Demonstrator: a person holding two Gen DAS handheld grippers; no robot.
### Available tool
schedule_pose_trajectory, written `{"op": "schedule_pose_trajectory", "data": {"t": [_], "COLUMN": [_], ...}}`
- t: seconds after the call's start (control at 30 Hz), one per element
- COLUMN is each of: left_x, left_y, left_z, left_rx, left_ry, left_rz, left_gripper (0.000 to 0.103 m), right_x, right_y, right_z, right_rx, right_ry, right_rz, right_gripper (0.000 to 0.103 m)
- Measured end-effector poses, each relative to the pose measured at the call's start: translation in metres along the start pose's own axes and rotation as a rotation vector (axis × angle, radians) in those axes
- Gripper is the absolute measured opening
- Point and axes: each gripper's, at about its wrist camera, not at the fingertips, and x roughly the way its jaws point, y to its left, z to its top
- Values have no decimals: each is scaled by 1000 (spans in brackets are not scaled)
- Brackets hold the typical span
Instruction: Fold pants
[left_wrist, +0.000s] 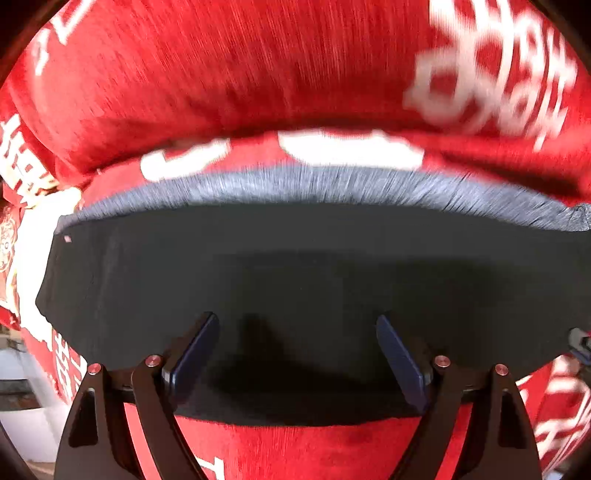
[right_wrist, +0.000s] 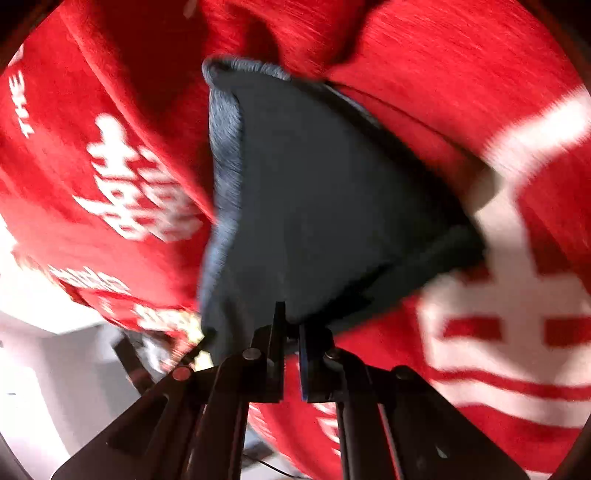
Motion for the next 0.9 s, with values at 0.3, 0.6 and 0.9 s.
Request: {"op": "schedule_pose_trajectory", "data": {"t": [0.3,0.6,0.9], "left_x": [4,3,2], "left_y": [2,11,-6], "left_z": [-7,-9,-30], "left_rx": [-14,-35,40], "left_ry": [-6,8,14], "left_rz": [-14,-32,-30], "left_gripper": [88,98,98], "right_x": [-11,-8,-37], "right_y": [-30,-20,-17], "right_z": [-9,7,-14], "right_rx": [91,172,108], "right_ry": [-125,-222,-215], "right_rz": [43,124,12], "right_gripper": [50,9,8]}}
